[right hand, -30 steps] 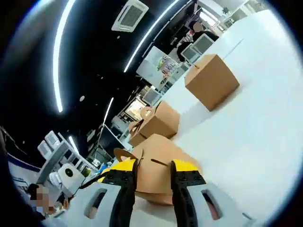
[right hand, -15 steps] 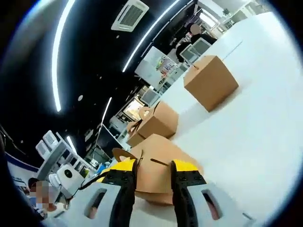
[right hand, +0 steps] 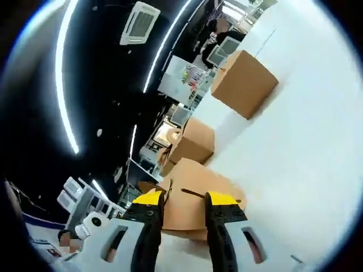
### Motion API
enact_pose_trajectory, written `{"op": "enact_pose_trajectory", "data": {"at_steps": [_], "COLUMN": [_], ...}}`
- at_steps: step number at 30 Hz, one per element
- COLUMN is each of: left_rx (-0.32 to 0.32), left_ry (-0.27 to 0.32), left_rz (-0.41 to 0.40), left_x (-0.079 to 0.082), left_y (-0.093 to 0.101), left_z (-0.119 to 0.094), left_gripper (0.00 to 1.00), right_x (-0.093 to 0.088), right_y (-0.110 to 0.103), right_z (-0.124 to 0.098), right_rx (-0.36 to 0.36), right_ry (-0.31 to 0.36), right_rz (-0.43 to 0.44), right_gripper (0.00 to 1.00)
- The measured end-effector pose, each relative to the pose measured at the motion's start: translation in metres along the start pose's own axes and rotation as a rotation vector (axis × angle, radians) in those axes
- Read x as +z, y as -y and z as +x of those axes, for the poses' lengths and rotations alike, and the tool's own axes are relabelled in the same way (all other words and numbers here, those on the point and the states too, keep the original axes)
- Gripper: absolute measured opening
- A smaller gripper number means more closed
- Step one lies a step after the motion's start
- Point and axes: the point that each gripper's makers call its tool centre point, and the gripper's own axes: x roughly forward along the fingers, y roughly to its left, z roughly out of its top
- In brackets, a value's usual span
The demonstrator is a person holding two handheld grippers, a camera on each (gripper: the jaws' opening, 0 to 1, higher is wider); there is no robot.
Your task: Pick up one paper box from the group, open the paper box, and remove the item inside
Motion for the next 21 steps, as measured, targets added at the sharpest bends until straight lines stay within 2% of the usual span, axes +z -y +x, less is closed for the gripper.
{"op": "enact_pose_trajectory", "data": {"at_steps": [11, 14, 20, 21], "left_rx": [0.0, -0.001, 0.007, 0.006], "left_ry": [0.012, 0.011, 0.0, -0.001], "left_rz": [-0.011, -0.008, 0.009, 0.008], "left_x": [0.0, 0.0, 0.001, 0.001], "left_y": [-0.001, -0.001, -0.001, -0.001], "left_z": [0.001, 0.0, 0.001, 0.001], "left_gripper": [0.14, 0.14, 0.14, 0.14], "right_x": [0.002, 0.006, 0.015, 0.017], "right_y": [-0.001, -0.005, -0.012, -0.016], "right_z": [-0.006, -0.012, -0.017, -0.018], "right_rx": [0.017, -0.019, -0.068, -0.071], "right_ry": [0.011, 0.005, -0.001, 0.003], "right_rz": [-0.004, -0.201, -0.424, -0.486], "right_gripper": [0.3, 0.31, 0.31, 0.31]}}
